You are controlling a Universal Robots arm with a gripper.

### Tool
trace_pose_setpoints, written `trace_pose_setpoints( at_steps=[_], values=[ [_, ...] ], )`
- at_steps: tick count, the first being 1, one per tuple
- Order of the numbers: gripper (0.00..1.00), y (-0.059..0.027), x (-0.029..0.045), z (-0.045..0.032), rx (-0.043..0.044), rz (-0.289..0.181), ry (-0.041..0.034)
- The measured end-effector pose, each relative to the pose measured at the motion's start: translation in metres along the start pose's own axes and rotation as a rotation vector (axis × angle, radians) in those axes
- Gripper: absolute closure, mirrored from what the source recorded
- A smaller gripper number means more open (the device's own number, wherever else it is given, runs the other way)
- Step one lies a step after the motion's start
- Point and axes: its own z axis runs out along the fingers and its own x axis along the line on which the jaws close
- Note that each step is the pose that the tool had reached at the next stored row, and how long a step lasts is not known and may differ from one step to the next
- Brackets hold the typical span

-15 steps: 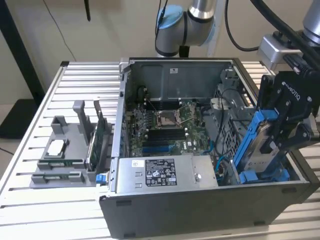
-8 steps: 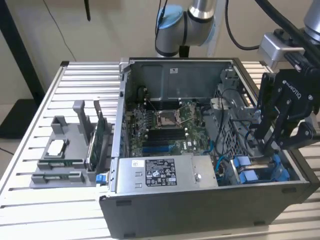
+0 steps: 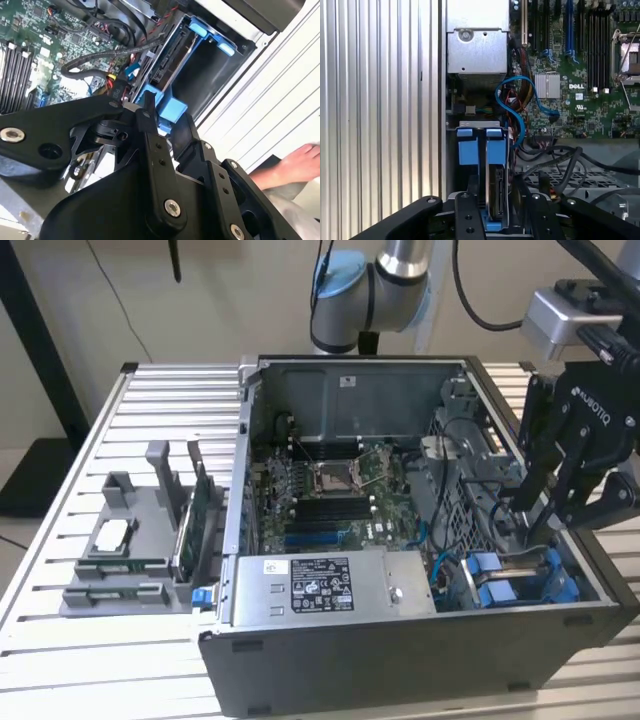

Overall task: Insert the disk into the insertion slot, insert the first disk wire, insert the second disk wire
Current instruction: 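Insert the disk into the insertion slot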

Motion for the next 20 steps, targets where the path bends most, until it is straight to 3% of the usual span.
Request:
trace_pose_setpoints(
  at_steps=[9,20],
  values=[
    [0.6,0.0027,-0.0043,-0.0083,0.0,0.001,-0.0002],
    [0.6,0.0098,-0.0193,-0.0098,0.0,0.005,-0.0002]
  ],
)
